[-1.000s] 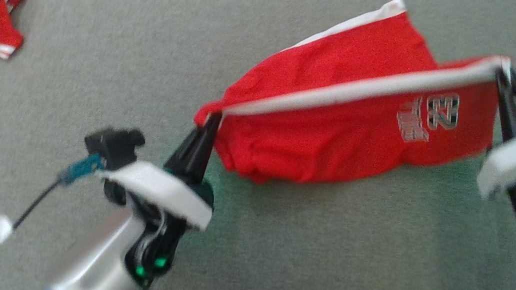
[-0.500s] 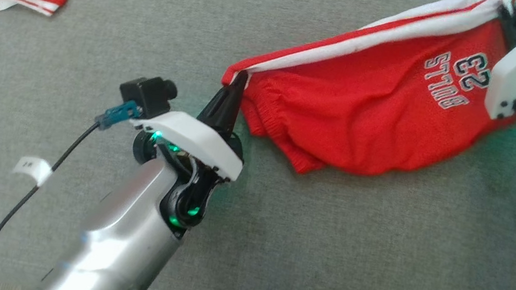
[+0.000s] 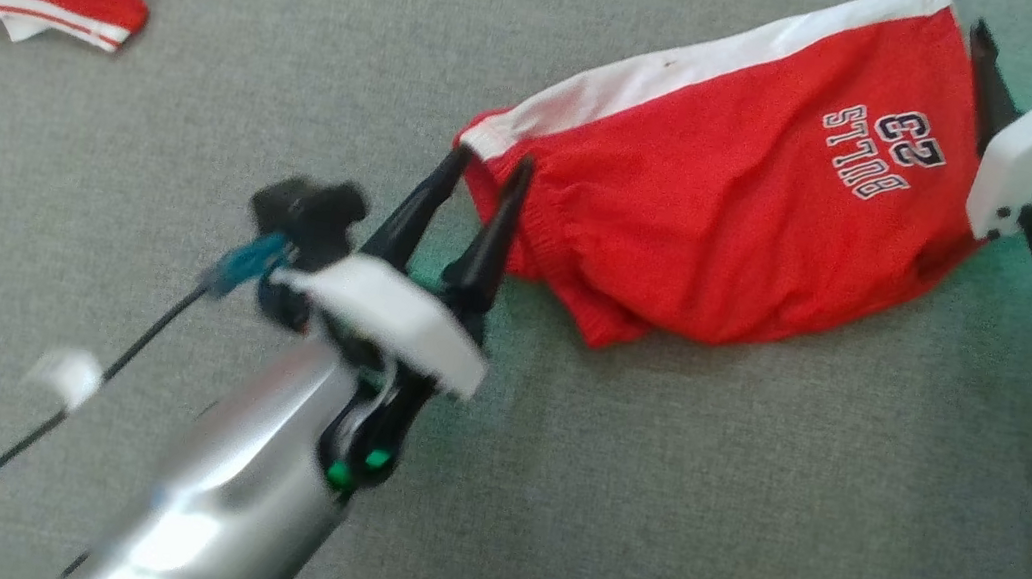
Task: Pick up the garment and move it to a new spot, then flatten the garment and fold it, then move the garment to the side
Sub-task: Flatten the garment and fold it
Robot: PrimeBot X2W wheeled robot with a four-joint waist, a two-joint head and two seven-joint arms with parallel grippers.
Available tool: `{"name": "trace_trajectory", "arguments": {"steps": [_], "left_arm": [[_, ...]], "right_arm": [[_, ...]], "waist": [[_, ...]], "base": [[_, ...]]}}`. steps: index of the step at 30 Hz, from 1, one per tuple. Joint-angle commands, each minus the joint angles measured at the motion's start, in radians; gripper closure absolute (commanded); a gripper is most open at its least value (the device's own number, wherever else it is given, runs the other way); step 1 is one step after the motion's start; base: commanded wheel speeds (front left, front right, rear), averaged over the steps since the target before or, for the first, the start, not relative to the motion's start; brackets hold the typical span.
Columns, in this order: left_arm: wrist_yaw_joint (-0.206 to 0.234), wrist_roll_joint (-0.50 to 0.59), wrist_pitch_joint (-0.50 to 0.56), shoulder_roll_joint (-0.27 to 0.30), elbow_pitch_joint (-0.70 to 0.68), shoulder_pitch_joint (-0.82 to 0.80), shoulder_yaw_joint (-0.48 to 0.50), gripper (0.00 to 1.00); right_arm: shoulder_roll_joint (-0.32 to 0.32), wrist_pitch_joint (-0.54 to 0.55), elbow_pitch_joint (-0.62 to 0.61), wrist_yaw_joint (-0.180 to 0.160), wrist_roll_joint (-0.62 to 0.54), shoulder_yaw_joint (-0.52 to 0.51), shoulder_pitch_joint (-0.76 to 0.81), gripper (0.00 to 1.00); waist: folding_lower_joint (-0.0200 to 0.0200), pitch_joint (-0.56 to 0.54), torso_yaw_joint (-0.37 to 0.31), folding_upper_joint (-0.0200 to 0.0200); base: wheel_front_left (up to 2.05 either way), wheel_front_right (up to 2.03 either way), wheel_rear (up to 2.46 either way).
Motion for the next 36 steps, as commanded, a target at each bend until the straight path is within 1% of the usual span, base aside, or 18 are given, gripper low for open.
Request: {"name": "trace_trajectory", "arguments": {"steps": [1,4,7,9,14,19,20,22,23,24,29,36], "left_arm": [[0.010,0.027,-0.029,0.059,-0.064,0.044,0.022,0.00],[0.043,0.054,-0.063,0.120,-0.138,0.112,0.030,0.00],[0.089,0.074,-0.093,0.179,-0.224,0.177,0.054,0.00],[0.121,0.074,-0.108,0.207,-0.280,0.218,0.079,0.00],[0.188,0.088,-0.132,0.261,-0.388,0.294,0.133,0.00],[0.217,0.089,-0.135,0.287,-0.451,0.340,0.149,0.00],[0.221,0.090,-0.136,0.291,-0.461,0.344,0.151,0.00],[0.230,0.097,-0.137,0.299,-0.476,0.350,0.155,0.00],[0.234,0.102,-0.137,0.304,-0.483,0.352,0.155,0.00],[0.239,0.107,-0.137,0.309,-0.491,0.354,0.156,0.00],[0.250,0.116,-0.124,0.318,-0.516,0.350,0.149,0.00],[0.251,0.119,-0.117,0.320,-0.523,0.355,0.140,0.00]], "right_arm": [[0.011,-0.014,-0.009,0.008,0.029,0.018,0.009,0.00],[0.002,-0.009,0.014,0.008,0.075,0.037,0.031,0.00],[-0.023,0.012,0.038,0.008,0.112,0.052,0.049,0.00],[-0.038,0.029,0.054,0.008,0.137,0.054,0.060,0.00],[-0.063,0.072,0.092,0.008,0.197,0.053,0.080,0.00],[-0.064,0.120,0.136,0.008,0.249,0.049,0.096,0.00],[-0.060,0.129,0.140,0.008,0.260,0.051,0.099,0.07],[-0.049,0.152,0.144,0.008,0.286,0.058,0.104,0.63],[-0.044,0.162,0.142,0.008,0.300,0.063,0.106,0.79],[-0.041,0.167,0.138,0.008,0.313,0.067,0.108,1.00],[-0.033,0.150,0.112,0.008,0.361,0.078,0.116,1.00],[-0.012,0.052,0.048,0.008,0.415,0.066,0.178,1.00]], "waist": [[0.0000,-0.027,-0.008,0.0000],[0.0000,-0.052,-0.010,0.0000],[0.0000,-0.065,-0.002,0.0000],[0.0000,-0.067,0.009,0.0000],[0.0000,-0.053,0.037,0.0000],[0.0000,-0.041,0.054,0.0000],[0.0000,-0.040,0.055,0.0000],[0.0000,-0.042,0.054,0.0000],[0.0000,-0.044,0.052,0.0000],[0.0000,-0.045,0.049,0.0000],[0.0000,-0.065,0.025,0.0000],[0.0000,-0.131,-0.042,0.0000]], "base": [[0.00,0.00,0.00],[0.00,0.00,0.00],[0.00,0.00,0.00],[0.00,0.00,0.00],[0.00,0.00,0.00],[0.00,0.00,0.00],[0.00,0.00,0.00],[0.00,0.00,0.00],[0.00,0.00,0.00],[0.00,0.00,0.00],[0.00,0.00,0.00],[0.00,0.00,0.00]]}}
